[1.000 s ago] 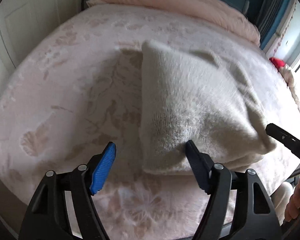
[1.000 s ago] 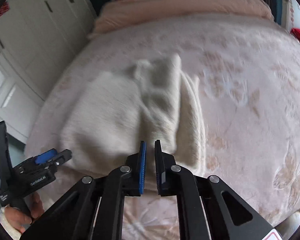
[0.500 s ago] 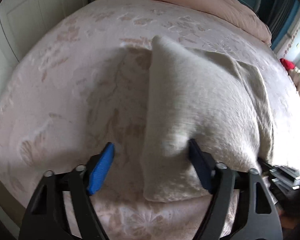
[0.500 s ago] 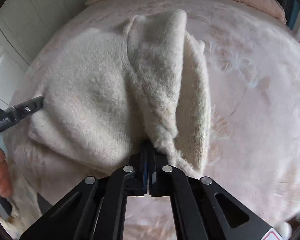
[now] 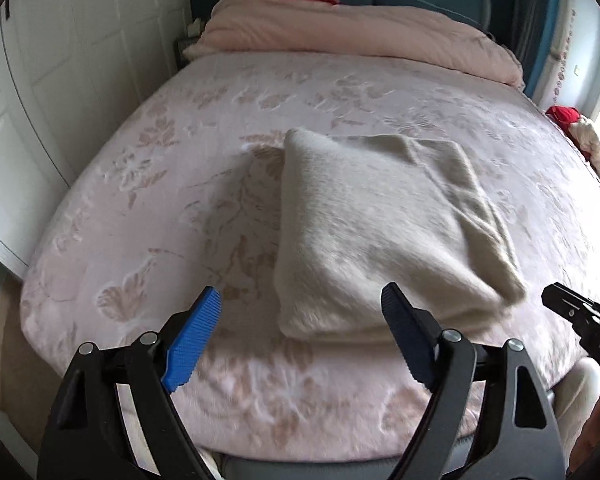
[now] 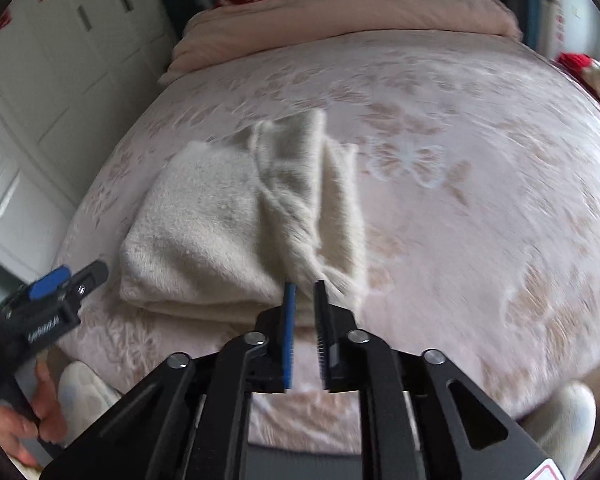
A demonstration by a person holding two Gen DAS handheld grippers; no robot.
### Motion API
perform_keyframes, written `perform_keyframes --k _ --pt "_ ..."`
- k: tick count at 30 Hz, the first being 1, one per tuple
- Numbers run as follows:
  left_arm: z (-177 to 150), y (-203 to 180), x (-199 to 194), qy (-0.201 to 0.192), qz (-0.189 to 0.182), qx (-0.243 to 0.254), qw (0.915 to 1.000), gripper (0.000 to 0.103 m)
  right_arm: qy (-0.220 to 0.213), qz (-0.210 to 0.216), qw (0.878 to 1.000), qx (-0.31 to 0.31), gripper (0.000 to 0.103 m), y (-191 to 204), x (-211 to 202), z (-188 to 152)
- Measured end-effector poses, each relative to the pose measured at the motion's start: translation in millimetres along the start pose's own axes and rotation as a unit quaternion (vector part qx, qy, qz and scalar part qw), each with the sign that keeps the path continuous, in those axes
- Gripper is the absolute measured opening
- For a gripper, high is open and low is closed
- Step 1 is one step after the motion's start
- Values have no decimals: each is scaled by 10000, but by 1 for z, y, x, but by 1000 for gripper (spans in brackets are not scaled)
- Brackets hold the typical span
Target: Fold small clothes
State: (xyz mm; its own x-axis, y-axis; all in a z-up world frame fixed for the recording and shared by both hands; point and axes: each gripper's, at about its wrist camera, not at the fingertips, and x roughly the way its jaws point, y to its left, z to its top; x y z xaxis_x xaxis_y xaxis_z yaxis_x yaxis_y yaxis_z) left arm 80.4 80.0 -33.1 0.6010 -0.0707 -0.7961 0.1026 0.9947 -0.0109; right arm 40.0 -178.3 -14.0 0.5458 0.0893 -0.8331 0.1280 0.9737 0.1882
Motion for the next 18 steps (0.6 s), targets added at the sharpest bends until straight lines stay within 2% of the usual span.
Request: perform_keyframes --k 2,6,10,18 --pt "-6 -7 -13 -84 84 37 9999 87 -115 -130 9998 138 40 -3 -16 -9" --pt "-15 -20 -34 -243 199 147 9994 92 -400 -392 9983 180 55 -7 -34 -24" --pt "-26 -33 -50 -421 308 271 9983 92 -517 -523 9973 85 60 -4 -45 -42" --pt "-47 -45 -57 -412 240 212 9986 92 -703 -772 9945 -36 67 -5 -58 -71"
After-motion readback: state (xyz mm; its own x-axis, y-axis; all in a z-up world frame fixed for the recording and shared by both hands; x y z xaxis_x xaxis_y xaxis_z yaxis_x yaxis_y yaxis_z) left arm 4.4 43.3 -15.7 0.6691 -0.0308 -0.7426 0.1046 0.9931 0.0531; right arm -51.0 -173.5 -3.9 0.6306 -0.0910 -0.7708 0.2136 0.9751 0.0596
